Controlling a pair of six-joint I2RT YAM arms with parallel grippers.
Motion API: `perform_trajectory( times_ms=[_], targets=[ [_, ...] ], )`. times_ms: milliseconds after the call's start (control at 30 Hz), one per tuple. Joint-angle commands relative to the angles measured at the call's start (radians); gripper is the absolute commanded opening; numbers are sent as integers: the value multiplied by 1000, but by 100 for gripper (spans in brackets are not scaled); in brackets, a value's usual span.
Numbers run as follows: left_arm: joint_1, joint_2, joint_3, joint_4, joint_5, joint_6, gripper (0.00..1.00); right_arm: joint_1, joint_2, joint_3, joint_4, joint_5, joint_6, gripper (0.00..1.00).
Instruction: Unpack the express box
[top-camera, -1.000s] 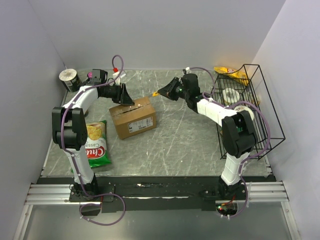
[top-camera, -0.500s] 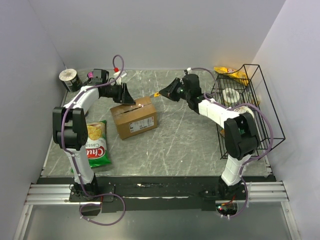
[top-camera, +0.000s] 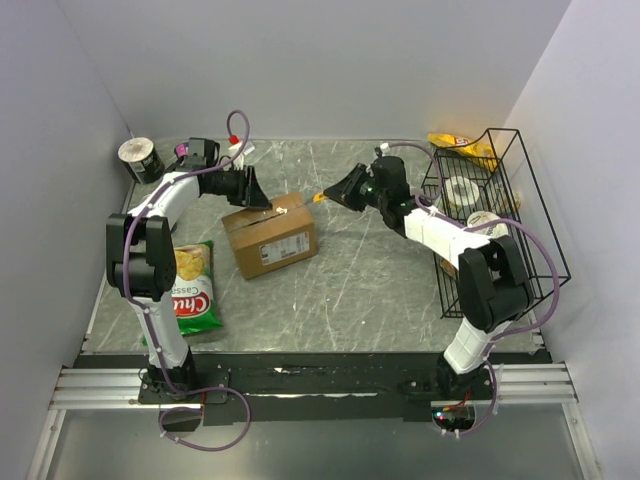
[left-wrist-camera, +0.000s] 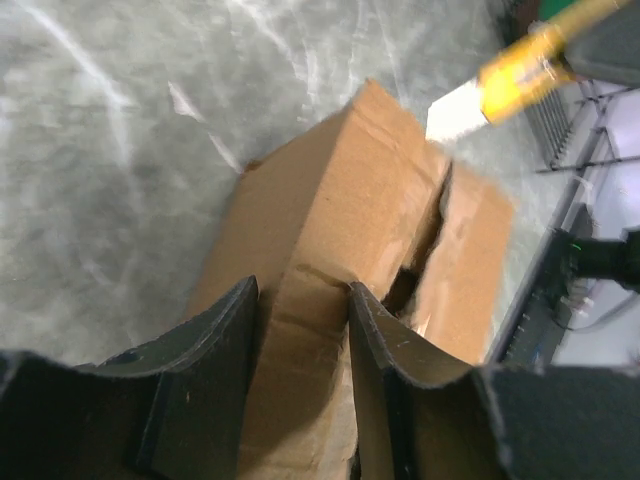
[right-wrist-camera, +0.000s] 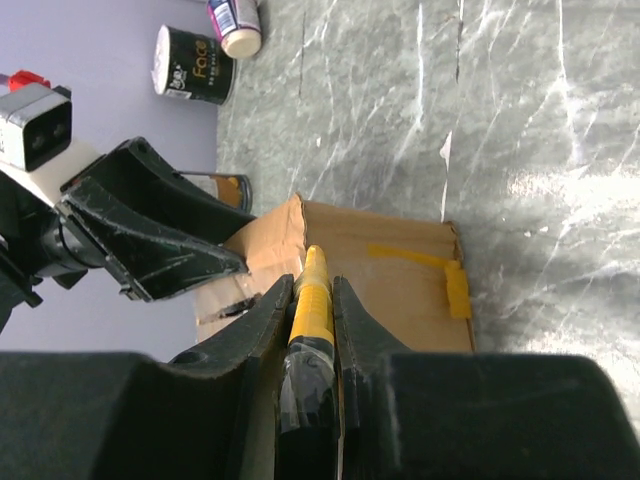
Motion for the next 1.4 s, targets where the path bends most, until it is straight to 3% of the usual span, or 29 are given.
perform_trajectory(
  times_ms=[0,233,400,833,1367],
  targets=[
    [23,3,5,82,-162,-13,1,15,-70,-34,-57,-66,-8,0],
    [30,9,14,76,-179,1,1,13,-110,-66,-68,-60,-14,0],
    [17,-4,30,46,-114,45,1,-16,-123,-65,-51,-19,-35,0],
    [-43,-90,-52,44,-137,35,1,-62,128,181,103,-85,3,0],
    [-42,-63,-36,55,-154,24,1,-23,94,75,139,-88,45,0]
  ],
)
